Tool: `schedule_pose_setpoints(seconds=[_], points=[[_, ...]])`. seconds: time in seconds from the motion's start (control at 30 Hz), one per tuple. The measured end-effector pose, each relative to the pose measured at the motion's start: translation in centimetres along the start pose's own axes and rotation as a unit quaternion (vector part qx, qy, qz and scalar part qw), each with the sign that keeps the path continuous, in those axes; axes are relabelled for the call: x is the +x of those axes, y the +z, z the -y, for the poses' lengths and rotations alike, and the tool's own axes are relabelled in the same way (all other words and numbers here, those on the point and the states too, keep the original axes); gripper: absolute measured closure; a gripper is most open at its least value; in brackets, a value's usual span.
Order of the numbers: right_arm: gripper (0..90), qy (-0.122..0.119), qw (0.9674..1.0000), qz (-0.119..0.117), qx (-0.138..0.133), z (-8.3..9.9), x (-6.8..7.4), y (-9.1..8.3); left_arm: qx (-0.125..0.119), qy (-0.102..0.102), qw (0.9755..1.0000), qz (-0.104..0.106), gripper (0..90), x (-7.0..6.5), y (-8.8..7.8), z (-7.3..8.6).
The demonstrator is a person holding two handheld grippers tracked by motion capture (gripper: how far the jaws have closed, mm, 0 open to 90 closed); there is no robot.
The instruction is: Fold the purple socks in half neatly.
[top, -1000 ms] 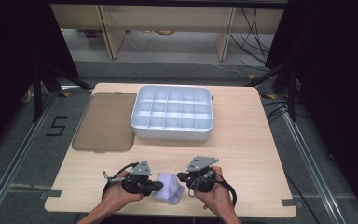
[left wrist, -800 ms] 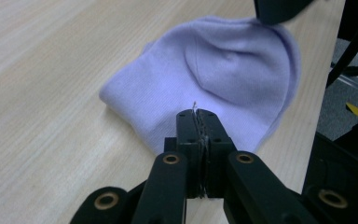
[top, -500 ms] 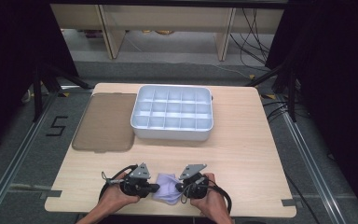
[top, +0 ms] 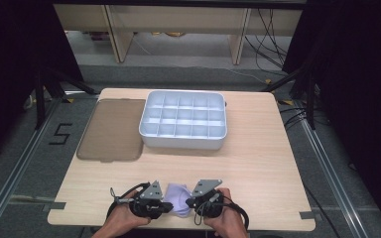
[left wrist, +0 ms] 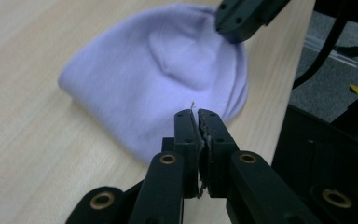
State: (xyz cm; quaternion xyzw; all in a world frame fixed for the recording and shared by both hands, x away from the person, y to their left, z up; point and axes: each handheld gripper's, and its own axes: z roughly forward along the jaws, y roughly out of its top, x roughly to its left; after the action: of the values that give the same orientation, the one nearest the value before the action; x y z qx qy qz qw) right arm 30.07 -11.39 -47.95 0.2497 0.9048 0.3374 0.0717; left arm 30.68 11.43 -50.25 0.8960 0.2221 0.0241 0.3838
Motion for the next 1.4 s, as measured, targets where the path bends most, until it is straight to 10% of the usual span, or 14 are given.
schedule_pose_setpoints(seconds=[0.23, 0.37, 0.8, 1.1, 1.4], points=[[89.6, 0.028, 0.9987, 0.019, 0.037, 1.1, -0.1, 0.8, -0.002, -0.002, 1.0000, -0.004, 84.7, 0.3, -0.2, 0.2], [89.4, 0.004, 1.0000, -0.002, 0.004, 0.6, -0.3, 0.1, -0.018, -0.014, 0.9996, -0.014, 84.9, 0.8, -0.8, -0.4], [89.4, 0.007, 0.9997, 0.013, 0.019, -0.4, -1.4, 1.3, -0.014, -0.066, 0.9970, -0.037, 83.6, 5.4, 1.5, -1.7], [88.1, 0.010, 0.9998, 0.017, -0.003, -0.4, -1.4, 0.6, -0.040, -0.061, 0.9969, -0.028, 78.9, 4.4, -0.5, -1.8], [87.5, -0.011, 0.9999, 0.005, -0.009, -0.9, -0.1, 0.5, -0.020, -0.122, 0.9923, -0.006, 59.3, 3.1, -1.0, 0.3]])
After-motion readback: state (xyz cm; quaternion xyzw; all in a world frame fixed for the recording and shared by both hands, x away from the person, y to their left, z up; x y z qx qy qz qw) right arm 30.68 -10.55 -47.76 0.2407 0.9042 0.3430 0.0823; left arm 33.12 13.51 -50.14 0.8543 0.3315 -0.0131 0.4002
